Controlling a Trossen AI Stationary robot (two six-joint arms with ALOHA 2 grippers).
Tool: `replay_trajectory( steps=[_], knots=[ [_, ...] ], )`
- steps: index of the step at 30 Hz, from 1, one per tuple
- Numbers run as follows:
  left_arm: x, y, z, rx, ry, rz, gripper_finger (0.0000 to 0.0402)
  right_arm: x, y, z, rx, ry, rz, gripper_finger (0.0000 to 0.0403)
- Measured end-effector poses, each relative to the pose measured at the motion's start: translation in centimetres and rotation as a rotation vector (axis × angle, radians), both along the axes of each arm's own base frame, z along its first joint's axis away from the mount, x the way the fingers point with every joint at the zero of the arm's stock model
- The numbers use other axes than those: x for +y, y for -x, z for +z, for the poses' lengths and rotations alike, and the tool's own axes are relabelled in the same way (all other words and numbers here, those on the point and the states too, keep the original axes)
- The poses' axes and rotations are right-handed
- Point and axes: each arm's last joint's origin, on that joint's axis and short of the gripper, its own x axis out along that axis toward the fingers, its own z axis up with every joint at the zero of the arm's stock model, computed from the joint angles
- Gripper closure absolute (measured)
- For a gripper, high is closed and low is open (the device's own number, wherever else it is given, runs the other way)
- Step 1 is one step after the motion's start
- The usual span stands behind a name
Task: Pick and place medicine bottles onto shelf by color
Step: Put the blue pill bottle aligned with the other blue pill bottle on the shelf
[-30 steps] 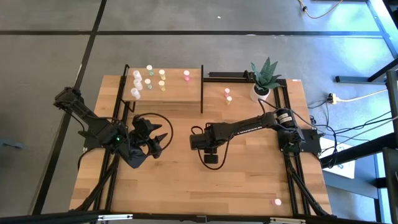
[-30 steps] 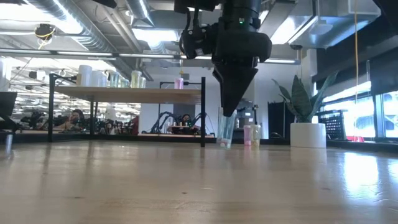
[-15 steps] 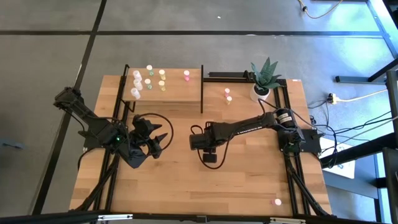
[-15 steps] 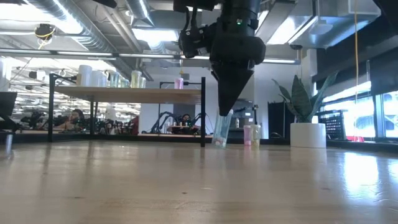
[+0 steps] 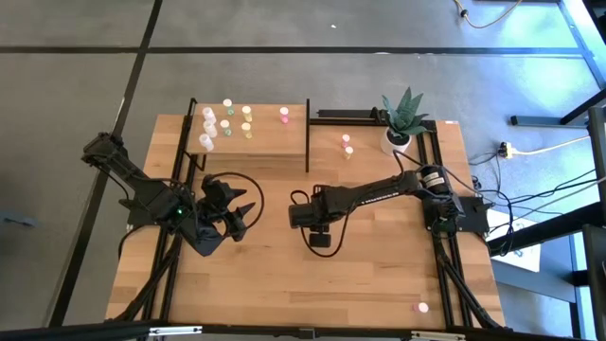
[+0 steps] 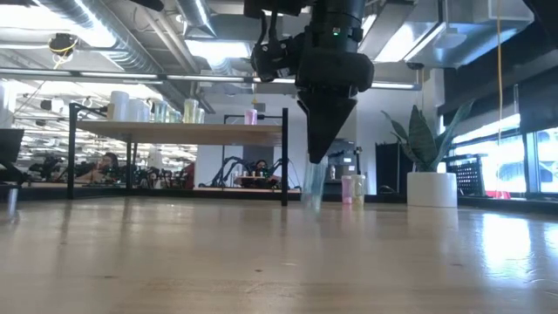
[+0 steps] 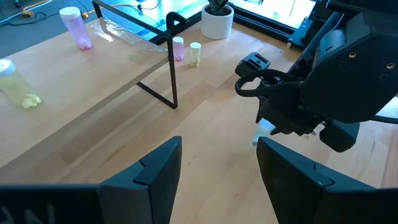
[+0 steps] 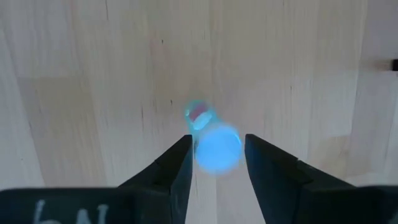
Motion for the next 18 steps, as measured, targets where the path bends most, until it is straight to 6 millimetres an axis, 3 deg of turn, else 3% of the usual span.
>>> replay_trajectory(
  steps=[18],
  knots=[
    [0.00,0.00,0.00,0.001,-0.001,-0.001,0.0200,0.08,-0.13,0.42,-0.015,-0.015,-0.031,0.0249]
  ],
)
